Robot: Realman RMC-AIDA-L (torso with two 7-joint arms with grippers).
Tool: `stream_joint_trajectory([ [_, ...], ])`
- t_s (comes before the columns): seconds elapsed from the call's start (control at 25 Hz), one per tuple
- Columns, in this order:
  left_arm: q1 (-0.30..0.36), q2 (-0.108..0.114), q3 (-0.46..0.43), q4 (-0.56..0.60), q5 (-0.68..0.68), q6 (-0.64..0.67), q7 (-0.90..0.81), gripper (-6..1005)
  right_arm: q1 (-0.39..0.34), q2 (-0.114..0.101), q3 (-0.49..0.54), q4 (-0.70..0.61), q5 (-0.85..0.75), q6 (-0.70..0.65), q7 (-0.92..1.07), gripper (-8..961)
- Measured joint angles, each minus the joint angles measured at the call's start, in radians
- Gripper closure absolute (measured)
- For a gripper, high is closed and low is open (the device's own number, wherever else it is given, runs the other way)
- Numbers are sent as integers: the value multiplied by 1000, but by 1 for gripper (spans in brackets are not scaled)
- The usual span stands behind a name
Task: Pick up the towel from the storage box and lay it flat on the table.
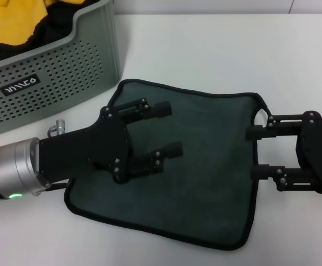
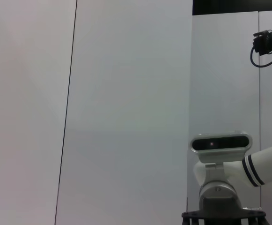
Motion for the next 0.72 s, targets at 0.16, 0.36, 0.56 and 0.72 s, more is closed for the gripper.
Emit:
stream_joint_trajectory([
  [0.16,-1,0,-6,0,-4,-2,1,323,5,0,0,8,0,9,0,354],
  [0.36,0,0,-19,0,-3,-3,-5,323,3,0,-5,9,0,13,0,354],
  [0.56,0,0,-18,0,0,-3,-5,323,3,2,-9,9,0,13,-1,354],
  [0.72,0,0,-15,0,1,-1,-5,323,1,2,-9,9,0,13,-1,354],
])
